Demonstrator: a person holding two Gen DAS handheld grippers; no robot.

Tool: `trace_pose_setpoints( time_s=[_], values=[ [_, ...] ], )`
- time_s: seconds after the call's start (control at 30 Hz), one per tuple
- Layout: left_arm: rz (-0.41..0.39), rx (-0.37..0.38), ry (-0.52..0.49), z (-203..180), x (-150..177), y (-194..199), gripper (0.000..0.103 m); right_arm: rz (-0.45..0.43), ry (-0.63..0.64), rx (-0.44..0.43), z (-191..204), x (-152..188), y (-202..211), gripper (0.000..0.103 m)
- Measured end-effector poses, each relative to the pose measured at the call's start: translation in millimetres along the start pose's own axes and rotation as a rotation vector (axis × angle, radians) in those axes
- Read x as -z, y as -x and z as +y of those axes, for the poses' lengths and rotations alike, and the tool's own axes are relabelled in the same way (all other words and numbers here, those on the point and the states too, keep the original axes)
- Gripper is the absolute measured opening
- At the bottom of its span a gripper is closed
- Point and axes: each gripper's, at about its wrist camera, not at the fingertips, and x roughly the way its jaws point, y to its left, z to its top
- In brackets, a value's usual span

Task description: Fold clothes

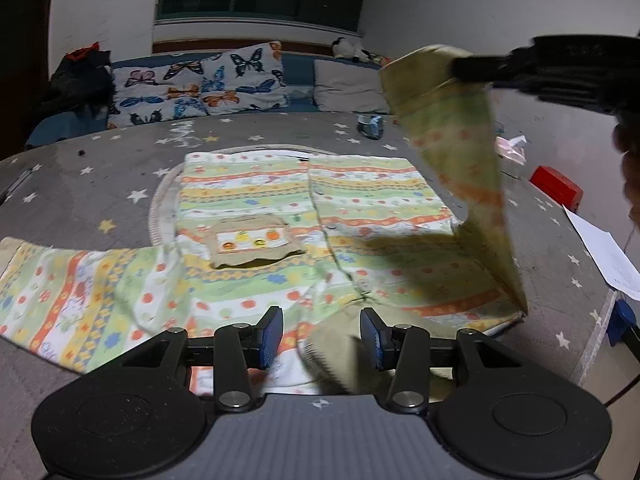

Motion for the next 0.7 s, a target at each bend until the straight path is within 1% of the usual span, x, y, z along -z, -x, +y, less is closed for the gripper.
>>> trace_pose_setpoints(
  time_s=[0.2,0.3,0.4,0.47,0.6,0.67,0.7],
  values=[
    [-0.001,-0.024,0.035,12,4,5,0.046,0.109,0.055,-0.078,44,19,-45,0.007],
    [0.003,-0.032,0.047,17,4,4,0.046,0.149,0.066,-0.113,56,32,-55,0.008],
    [0.005,-0.037,0.054,19,3,4,0.046,0.193,0.074,-0.152,65,44,-64,0.012],
    [0.005,-0.041,0.056,20,3,5,0.046,0.202,0.078,-0.162,65,50,-64,0.020],
    [0.003,-0.045,0.058,20,-1,2,0.046,0.206,0.093,-0.158,58,55,-51,0.020],
    [0.001,-0.040,0.054,17,-4,-1,0.046,0.224,0.100,-0.136,48,58,-44,0.020],
    [0.000,-0.037,0.052,16,-6,-3,0.044,0.231,0.103,-0.125,45,61,-41,0.020]
  ],
)
